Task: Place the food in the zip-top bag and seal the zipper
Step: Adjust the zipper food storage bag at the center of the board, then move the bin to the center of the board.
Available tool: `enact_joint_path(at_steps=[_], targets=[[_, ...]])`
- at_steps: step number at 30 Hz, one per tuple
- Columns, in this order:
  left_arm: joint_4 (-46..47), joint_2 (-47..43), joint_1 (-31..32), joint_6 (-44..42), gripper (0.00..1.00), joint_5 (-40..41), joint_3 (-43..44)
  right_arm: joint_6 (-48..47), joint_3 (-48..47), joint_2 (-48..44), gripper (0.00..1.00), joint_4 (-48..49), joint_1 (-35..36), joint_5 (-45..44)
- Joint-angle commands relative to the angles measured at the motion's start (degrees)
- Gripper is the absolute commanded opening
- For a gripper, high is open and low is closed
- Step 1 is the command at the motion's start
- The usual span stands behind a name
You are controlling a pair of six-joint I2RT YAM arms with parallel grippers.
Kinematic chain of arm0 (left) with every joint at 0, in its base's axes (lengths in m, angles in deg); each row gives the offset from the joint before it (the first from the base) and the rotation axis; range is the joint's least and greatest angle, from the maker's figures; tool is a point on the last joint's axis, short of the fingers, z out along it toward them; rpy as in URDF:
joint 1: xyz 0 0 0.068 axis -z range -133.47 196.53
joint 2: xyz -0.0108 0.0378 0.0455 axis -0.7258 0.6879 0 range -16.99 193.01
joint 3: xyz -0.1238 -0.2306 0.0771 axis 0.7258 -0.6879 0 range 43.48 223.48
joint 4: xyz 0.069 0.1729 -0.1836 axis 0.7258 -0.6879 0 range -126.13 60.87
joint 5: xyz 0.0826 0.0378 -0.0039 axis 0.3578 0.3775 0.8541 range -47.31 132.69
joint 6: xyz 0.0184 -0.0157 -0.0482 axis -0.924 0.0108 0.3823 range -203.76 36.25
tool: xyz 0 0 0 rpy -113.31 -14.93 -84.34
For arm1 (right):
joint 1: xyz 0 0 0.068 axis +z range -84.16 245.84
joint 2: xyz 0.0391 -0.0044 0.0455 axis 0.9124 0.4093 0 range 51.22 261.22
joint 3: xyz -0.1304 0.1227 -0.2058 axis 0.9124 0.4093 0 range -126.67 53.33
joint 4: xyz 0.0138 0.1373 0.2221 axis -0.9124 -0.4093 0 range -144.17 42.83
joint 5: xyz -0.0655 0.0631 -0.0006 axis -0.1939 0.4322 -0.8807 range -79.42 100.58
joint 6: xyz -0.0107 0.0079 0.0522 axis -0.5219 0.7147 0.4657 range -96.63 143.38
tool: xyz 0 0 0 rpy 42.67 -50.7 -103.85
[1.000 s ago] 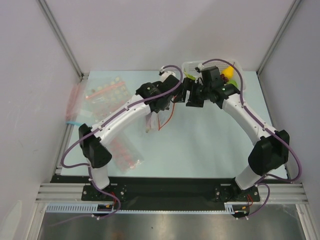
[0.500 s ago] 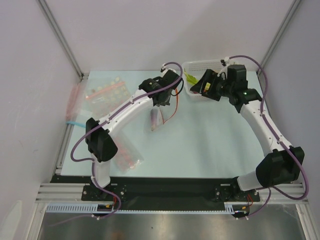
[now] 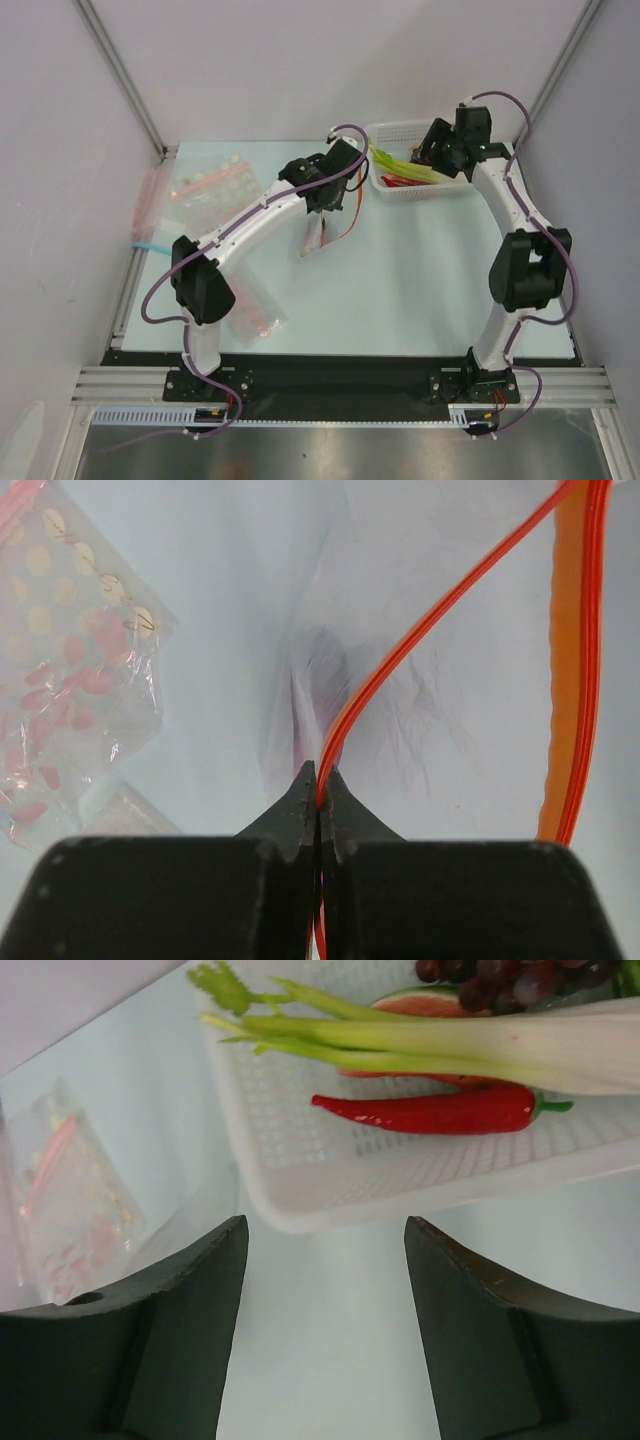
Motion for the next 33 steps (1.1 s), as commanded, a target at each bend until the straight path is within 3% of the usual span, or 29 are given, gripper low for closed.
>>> enact_joint_path(at_steps=[1,5,12,24,28,33], targets=[[1.7,-3.7,0.1,-1.4,0.00,0.3,-1.0,-1.6,-6.8,5.6,0.68,-1.5,-0.5,-5.9],[2.0,-4.9,0.1,-1.5,0.00,0.7,-2.9,-2.0,-15.5,16.2,0.66,-5.6,-1.1,-8.3],[2.1,-5.5,0.1,-1.8,0.00,1.1,-3.5,-4.3,-27.6,25.7,0.64,-16.3,-1.8,-15.5],[2.8,-5.3,0.0,-2.0,0.00,1.2,-3.0,-3.7,-6.1,11.8,0.64,-12.7,-1.7,-16.5],[2.6,-5.1,0.0,-2.0,0.00,0.9,-2.3,-3.0,-2.4,8.2,0.75,-10.8,-2.1,-16.8],[2.0,-4.9,0.1,-2.3,0.00,1.1,-1.2,-8.5,-6.0,8.2,0.83,-11.2,-2.1,-14.7]])
